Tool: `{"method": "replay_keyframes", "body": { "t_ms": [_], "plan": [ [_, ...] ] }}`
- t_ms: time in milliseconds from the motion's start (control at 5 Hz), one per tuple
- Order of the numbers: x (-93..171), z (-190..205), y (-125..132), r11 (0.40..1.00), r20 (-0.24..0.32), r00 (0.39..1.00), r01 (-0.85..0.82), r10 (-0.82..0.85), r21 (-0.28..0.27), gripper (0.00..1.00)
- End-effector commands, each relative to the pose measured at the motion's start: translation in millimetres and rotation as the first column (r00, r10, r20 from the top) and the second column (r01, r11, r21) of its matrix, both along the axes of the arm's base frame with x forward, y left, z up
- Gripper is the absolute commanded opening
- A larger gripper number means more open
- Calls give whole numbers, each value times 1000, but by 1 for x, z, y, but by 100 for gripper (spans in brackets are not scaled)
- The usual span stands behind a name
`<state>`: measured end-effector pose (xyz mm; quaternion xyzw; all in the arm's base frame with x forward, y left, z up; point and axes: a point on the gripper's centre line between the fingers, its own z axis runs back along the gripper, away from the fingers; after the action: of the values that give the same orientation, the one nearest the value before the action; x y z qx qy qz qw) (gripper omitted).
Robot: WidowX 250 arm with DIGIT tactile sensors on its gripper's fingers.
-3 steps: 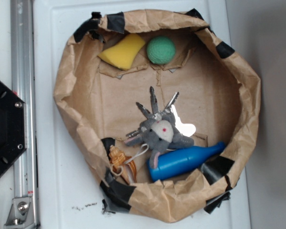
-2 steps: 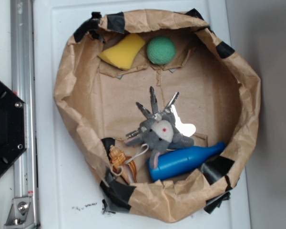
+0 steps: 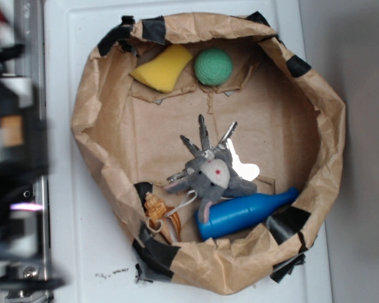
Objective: Grab the gray animal.
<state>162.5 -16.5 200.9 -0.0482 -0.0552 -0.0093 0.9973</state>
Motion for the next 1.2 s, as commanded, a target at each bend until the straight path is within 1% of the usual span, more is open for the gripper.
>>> {"method": "replay_keyframes", "body": {
  "t_ms": [0,200,400,600,800,1000],
  "plan": [
    [67,-30,6,998,36,998,45,-43,-42,100],
    [93,-64,8,998,24,999,49,-49,-32,100],
    [107,-93,1,999,30,998,52,-53,10,100],
    [121,-119,-6,997,60,997,39,-43,60,100],
    [124,-147,-16,996,-13,996,86,-85,23,100],
    [116,-174,-24,998,-101,993,67,-69,-19,96]
  ]
}}
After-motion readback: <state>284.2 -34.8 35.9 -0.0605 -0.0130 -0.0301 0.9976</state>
